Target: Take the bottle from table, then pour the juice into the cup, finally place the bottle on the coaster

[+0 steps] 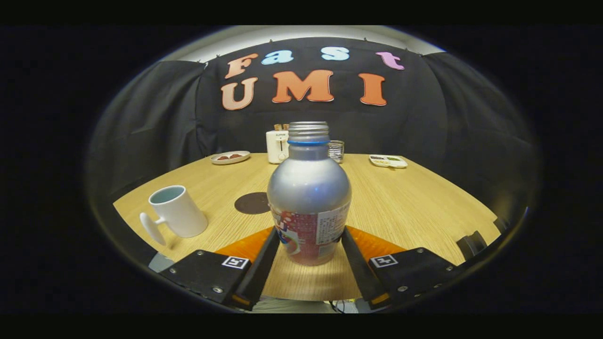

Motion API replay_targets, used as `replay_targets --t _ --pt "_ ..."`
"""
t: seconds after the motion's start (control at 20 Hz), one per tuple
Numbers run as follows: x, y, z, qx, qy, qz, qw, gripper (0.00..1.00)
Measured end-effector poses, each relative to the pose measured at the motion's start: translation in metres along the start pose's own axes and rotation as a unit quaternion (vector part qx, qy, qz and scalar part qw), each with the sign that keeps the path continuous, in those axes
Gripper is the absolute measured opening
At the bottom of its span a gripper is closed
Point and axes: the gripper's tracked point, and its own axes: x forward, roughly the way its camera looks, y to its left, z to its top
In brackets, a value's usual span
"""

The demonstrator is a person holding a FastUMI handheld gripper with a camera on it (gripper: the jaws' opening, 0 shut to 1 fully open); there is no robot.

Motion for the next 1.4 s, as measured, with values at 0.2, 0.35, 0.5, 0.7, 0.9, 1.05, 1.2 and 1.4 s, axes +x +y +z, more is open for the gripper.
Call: replay_targets --t 0.2,0.35,0.5,0.7,0.9,1.05,1.2,1.4 --pt "-0.002 0.001 0.003 -0.001 0.003 -0.008 1.0 0.77" --pt "-0.006 0.008 0.013 -0.01 -0.006 -0.01 1.0 0.77" --pt "-0.009 0.017 0.024 -0.034 -0.013 -0.015 0.999 0.77" --pt "-0.011 0.031 0.04 -0.077 -0.023 -0.024 0.996 0.77" --pt "-0.014 0.041 0.055 -0.141 -0.033 -0.039 0.989 0.77" --pt "-0.015 0.044 0.059 -0.205 -0.029 -0.057 0.977 0.77" --pt "-0.015 0.052 0.061 -0.24 -0.025 -0.063 0.968 0.77" --pt "-0.014 0.06 0.068 -0.268 -0.024 -0.072 0.96 0.76"
